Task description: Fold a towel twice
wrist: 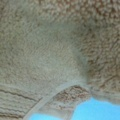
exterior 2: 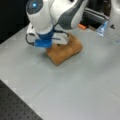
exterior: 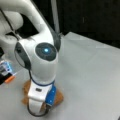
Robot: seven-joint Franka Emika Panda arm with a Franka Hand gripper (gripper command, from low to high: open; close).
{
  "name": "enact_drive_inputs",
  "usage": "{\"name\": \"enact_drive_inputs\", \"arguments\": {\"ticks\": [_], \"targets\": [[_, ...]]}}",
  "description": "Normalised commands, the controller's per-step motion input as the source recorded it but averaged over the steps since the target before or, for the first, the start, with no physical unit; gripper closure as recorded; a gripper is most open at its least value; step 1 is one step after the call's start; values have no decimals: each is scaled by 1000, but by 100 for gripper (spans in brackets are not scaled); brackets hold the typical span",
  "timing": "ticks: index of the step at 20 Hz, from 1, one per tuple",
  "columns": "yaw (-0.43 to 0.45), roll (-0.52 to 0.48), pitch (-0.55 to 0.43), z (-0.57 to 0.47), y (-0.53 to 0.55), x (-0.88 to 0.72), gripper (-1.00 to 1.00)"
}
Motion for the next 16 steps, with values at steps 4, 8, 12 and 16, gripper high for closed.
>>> {"name": "enact_drive_inputs", "arguments": {"ticks": [4,8,12,16], "targets": [[-291,23,-276,239,419,-247,-100],[-346,229,-283,196,521,-369,-100],[-362,313,-262,144,555,-413,-100],[-233,233,-214,20,362,-391,-100]]}}
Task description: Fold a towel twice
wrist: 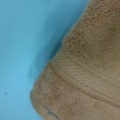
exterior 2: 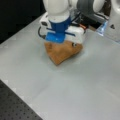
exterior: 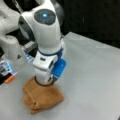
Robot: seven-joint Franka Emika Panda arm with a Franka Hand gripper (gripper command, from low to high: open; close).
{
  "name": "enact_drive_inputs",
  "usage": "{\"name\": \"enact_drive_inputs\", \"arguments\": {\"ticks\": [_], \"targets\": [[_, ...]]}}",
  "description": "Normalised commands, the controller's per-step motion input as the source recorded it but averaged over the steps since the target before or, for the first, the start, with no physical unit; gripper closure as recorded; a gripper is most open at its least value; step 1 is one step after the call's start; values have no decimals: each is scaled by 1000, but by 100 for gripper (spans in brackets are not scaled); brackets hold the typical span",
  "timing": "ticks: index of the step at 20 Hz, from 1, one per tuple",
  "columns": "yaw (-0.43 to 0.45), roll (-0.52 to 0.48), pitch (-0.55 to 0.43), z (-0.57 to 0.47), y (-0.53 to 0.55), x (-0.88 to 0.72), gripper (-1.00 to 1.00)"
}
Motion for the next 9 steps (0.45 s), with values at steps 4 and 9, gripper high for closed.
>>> {"name": "enact_drive_inputs", "arguments": {"ticks": [4,9], "targets": [[-110,27,-156,-74,226,-252,-100],[-113,-144,-208,-101,232,-122,-100]]}}
